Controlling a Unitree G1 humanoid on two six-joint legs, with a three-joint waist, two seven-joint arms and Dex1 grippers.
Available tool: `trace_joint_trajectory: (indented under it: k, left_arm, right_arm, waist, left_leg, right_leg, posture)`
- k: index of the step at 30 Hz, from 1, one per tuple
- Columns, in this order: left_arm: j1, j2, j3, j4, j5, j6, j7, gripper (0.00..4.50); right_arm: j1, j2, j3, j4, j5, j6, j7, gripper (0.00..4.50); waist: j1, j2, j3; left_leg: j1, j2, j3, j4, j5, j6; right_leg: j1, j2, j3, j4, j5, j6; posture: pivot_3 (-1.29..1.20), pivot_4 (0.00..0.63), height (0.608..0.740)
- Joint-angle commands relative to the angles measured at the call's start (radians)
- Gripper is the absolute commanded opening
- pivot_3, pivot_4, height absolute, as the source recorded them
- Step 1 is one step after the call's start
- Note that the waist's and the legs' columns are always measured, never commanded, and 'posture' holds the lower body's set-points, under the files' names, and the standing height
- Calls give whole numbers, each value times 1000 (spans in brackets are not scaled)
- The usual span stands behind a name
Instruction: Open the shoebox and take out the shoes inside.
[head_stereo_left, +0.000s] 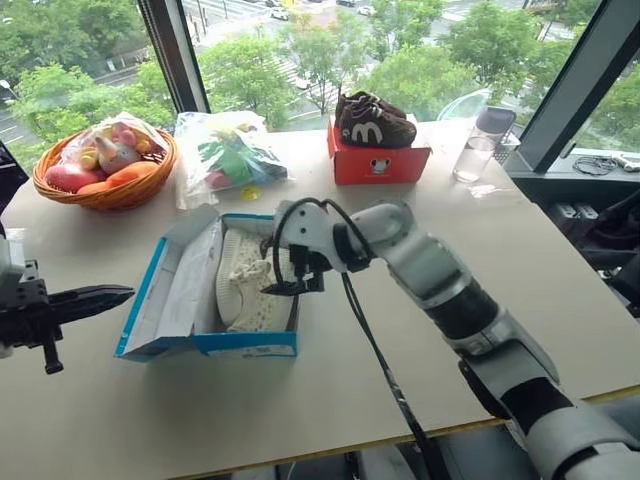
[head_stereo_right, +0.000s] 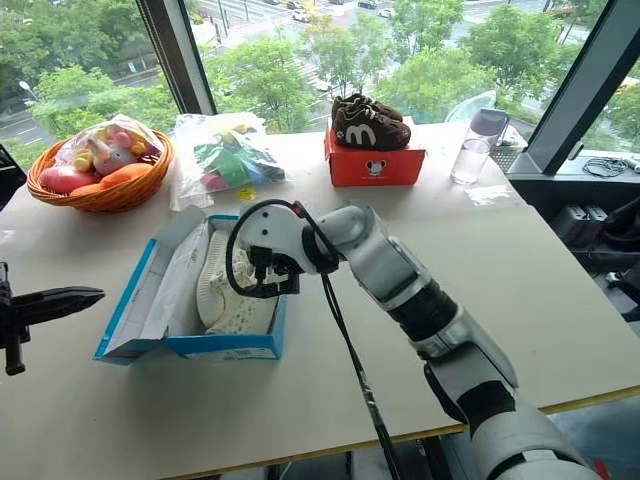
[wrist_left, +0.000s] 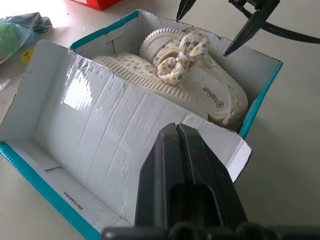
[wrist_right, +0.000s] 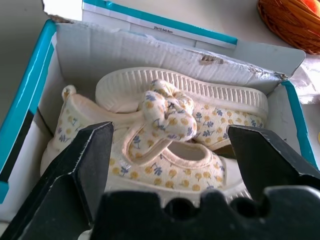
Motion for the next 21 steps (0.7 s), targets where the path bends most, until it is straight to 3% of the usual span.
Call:
trace_joint_trajectory:
  k: [1, 14, 21]
  left_arm:
    - [-10, -9, 42, -38, -18, 7, 7, 0]
    - [-21, -145, -22, -115, -81, 4, 26, 0]
    - [-51, -156, -64, -105, -79, 14, 41, 0]
  right_arm:
    - [-30, 34, -10, 29, -5, -20, -7, 4084]
    - [22, 93, -8, 189, -18, -8, -24, 4084]
    - [32, 111, -13, 245, -22, 20, -18, 4084]
  waist:
    - [1, 0, 0]
    - [-1, 0, 0]
    - [0, -2, -1]
  left_leg:
    - [0, 0, 0, 0, 0, 0]
    - [3, -1, 0, 0, 0, 0]
    - [4, -1, 0, 1, 1, -1]
  right_leg:
    - [0, 0, 0, 0, 0, 0]
    - [0, 0, 1, 6, 0, 0]
    - [1, 0, 1, 6, 0, 0]
  posture:
    - [0, 150, 740]
    - [0, 150, 740]
    - [0, 150, 740]
